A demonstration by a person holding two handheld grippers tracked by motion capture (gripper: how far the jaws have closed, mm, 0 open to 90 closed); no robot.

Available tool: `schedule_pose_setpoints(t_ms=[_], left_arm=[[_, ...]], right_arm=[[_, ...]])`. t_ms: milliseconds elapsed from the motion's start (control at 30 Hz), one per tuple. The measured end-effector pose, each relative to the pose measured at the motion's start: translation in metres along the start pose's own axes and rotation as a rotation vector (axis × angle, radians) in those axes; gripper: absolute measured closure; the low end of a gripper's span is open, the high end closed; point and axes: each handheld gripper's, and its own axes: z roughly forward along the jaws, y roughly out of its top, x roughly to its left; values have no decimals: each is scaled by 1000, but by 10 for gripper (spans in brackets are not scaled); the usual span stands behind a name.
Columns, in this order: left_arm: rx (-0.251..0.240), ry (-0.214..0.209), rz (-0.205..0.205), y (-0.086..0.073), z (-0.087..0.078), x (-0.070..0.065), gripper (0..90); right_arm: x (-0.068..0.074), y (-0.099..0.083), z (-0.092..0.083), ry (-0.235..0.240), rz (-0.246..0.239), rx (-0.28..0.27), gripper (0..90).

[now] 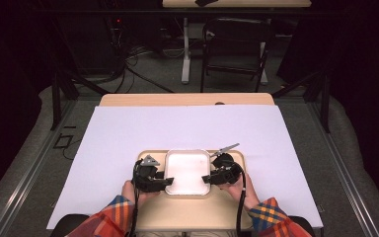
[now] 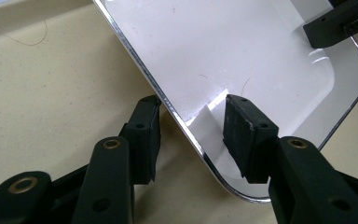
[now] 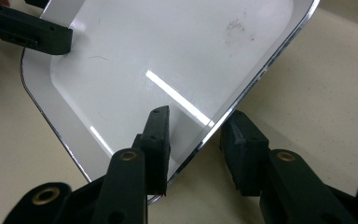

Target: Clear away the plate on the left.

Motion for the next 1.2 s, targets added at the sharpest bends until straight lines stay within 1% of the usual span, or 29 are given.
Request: schedule_pose_setpoints(t_ms=[100, 233, 467, 567, 633, 667, 700, 733, 800, 833, 867, 900, 933, 967, 1000, 1033, 1133, 1200], left_arm=[[3, 7, 0, 0, 0, -1, 571], [7, 13, 2, 0, -1, -2, 570], [13, 10, -4, 0, -2, -2, 563], [18, 13, 4, 0, -2, -2, 558], [16, 16, 2, 0, -2, -3, 555], [20, 18, 4, 0, -2, -4, 550], [30, 17, 16, 0, -2, -5, 541], [22, 26, 13, -1, -2, -6, 533], [27, 37, 29, -1, -2, -8, 527], [29, 36, 31, -1, -2, -9, 522], [28, 33, 21, -2, -2, -10, 522], [33, 36, 25, -2, -3, -11, 522], [38, 41, 32, -2, -3, -11, 523], [40, 45, 30, -3, -4, -12, 522], [43, 35, 35, -3, -4, -12, 533], [42, 37, 34, -3, -4, -13, 530], [51, 43, 47, -3, -5, -14, 530], [48, 45, 44, -4, -5, -14, 531]], right_arm=[[-1, 0, 1, 7, 2, 5, 617], [-1, 2, 2, 4, -13, 11, 606], [0, 2, 3, 6, -18, 14, 591], [1, 2, 3, 6, -17, 17, 586], [2, 2, 3, 3, -21, 20, 578], [2, 2, 3, 1, -25, 21, 570], [3, 2, 2, -3, -22, 26, 564], [4, 2, 2, -3, -29, 27, 558], [5, 2, 2, -10, -35, 30, 547], [6, 2, 2, -14, -34, 33, 544], [7, 2, 2, -18, -41, 33, 540], [7, 2, 2, -27, -45, 37, 535], [8, 2, 2, -46, -57, 40, 529], [8, 2, 1, -64, -67, 46, 525], [7, 2, 1, -67, -60, 47, 519], [6, 2, 0, -66, -58, 48, 522], [8, 1, 1, -71, -70, 46, 510], [9, 1, 0, -74, -70, 48, 512]])
